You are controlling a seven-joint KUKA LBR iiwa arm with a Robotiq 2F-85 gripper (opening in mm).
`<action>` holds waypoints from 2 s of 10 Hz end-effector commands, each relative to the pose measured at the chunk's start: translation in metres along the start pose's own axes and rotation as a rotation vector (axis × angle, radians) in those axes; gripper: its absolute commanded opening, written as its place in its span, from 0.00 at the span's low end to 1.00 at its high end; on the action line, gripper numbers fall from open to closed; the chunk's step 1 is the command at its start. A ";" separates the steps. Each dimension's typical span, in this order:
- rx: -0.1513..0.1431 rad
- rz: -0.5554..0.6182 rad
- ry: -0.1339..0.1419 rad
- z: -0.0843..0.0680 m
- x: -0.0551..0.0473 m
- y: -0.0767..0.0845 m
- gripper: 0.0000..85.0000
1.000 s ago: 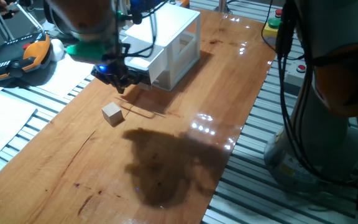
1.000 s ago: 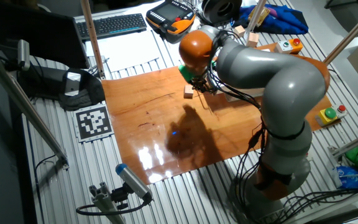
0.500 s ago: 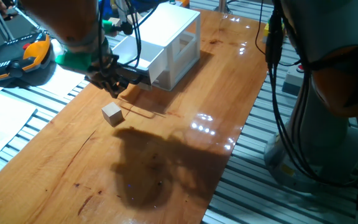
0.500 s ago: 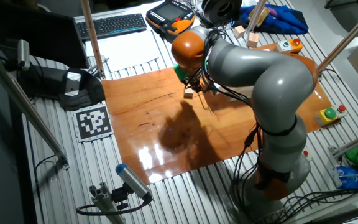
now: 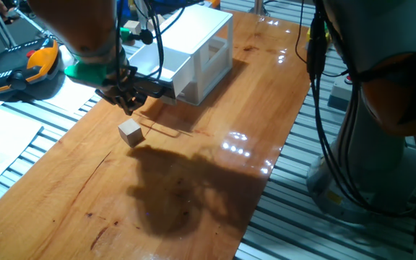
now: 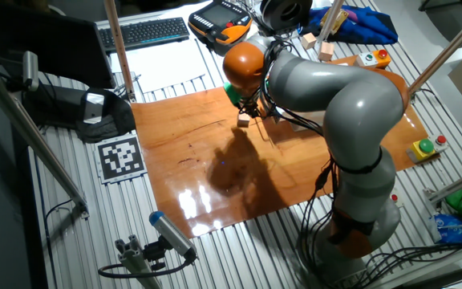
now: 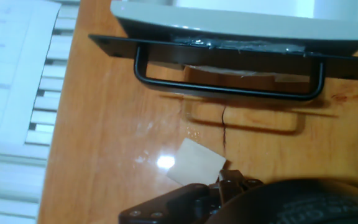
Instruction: Put things in the drawer
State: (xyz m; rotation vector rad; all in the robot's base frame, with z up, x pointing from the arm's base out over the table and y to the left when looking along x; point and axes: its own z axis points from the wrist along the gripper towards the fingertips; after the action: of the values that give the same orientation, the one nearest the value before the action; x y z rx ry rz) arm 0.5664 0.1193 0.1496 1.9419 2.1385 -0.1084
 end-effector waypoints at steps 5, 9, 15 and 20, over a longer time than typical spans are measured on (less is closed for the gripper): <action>-0.019 0.349 -0.023 0.002 -0.003 0.005 0.00; -0.003 0.348 -0.019 0.012 -0.013 0.017 0.20; 0.041 0.310 -0.025 0.015 -0.007 0.016 0.60; 0.040 0.336 -0.042 0.032 -0.002 0.018 0.80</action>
State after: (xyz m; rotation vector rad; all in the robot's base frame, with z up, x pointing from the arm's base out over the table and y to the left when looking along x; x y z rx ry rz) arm 0.5888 0.1122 0.1202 2.2699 1.7650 -0.1262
